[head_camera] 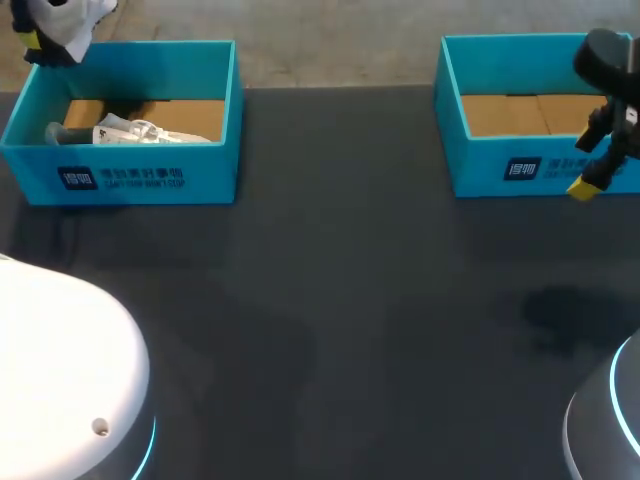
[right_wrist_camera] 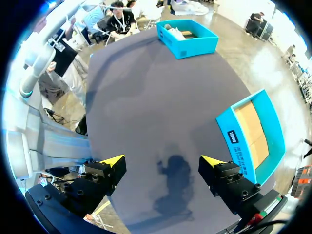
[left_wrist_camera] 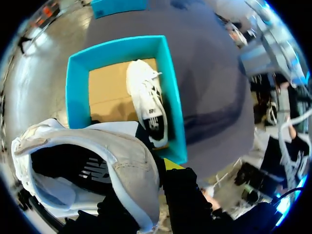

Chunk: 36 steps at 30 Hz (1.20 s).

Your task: Take the shoe out of the shoebox, open the shoe tongue, remove and reinsert the insole, then place the shoe into the shoebox

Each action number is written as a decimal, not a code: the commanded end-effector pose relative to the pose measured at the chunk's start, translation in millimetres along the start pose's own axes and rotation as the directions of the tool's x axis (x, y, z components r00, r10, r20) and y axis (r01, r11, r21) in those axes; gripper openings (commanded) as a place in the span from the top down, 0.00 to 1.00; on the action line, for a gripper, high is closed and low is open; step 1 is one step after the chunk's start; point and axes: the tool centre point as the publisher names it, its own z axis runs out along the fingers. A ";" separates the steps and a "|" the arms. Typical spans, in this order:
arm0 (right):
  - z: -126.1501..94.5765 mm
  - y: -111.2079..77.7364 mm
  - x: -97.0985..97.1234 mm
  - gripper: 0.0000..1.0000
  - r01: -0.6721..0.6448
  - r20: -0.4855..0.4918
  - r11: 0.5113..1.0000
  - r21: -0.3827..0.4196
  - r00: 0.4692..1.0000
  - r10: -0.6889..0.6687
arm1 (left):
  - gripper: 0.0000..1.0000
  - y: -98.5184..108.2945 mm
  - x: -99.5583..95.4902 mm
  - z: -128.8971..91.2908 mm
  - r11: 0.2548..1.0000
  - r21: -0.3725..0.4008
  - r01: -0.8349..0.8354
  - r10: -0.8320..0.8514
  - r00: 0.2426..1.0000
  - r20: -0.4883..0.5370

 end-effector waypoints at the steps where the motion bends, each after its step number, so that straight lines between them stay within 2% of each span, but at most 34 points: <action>1: 0.2 2.0 -1.5 0.00 -0.002 -0.003 1.000 0.005 1.000 0.002 | 1.00 23.6 -4.4 -9.8 0.870 -0.012 -0.492 0.491 0.869 -0.060; 2: 0.2 2.0 -1.5 0.00 -0.002 -0.003 1.000 0.005 1.000 0.002 | 1.00 26.5 -5.9 -9.9 0.822 -0.007 -0.569 0.566 0.819 -0.092; 4: 0.2 2.0 -1.5 0.00 -0.002 -0.003 1.000 0.005 1.000 0.002 | 1.00 32.5 -8.7 -11.5 0.778 -0.036 -0.627 0.619 0.775 -0.128; 10: 0.2 2.0 -1.5 0.00 -0.002 -0.003 1.000 0.005 1.000 0.002 | 1.00 44.0 -21.3 -15.6 0.564 -0.119 -0.817 0.800 0.576 -0.167; 11: 0.2 2.0 -1.5 0.00 -0.002 -0.003 1.000 0.005 1.000 0.002 | 1.00 45.1 -22.0 -14.5 0.485 -0.139 -0.863 0.847 0.503 -0.170; 12: 0.2 2.0 -1.5 0.00 -0.002 -0.003 1.000 0.005 1.000 0.002 | 1.00 45.5 -22.7 -14.4 0.465 -0.164 -0.870 0.852 0.490 -0.182; 13: 0.2 2.0 -1.5 0.00 -0.002 -0.003 1.000 0.005 1.000 0.002 | 1.00 44.4 -22.4 -13.1 0.385 -0.198 -0.901 0.887 0.420 -0.189; 16: 0.2 2.0 -1.5 0.00 -0.002 -0.003 1.000 0.005 1.000 0.002 | 1.00 47.8 -23.6 -13.5 0.262 -0.222 -0.939 0.937 0.303 -0.176; 17: 0.2 2.0 -1.5 0.00 -0.002 -0.003 1.000 0.005 1.000 0.002 | 1.00 49.0 -24.6 -14.0 0.247 -0.216 -0.945 0.943 0.285 -0.170; 19: 0.2 2.0 -1.5 0.00 -0.002 -0.003 1.000 0.005 1.000 0.002 | 1.00 51.5 -29.9 -14.0 0.226 -0.258 -0.939 0.941 0.279 -0.189; 20: 0.2 2.0 -1.5 0.00 -0.002 -0.003 1.000 0.005 1.000 0.002 | 1.00 52.4 -31.9 -14.8 0.221 -0.243 -0.944 0.949 0.266 -0.169; 36: 0.2 2.0 -1.5 0.00 -0.002 -0.003 1.000 0.005 1.000 0.002 | 1.00 52.4 -31.9 -14.8 0.221 -0.243 -0.944 0.949 0.266 -0.169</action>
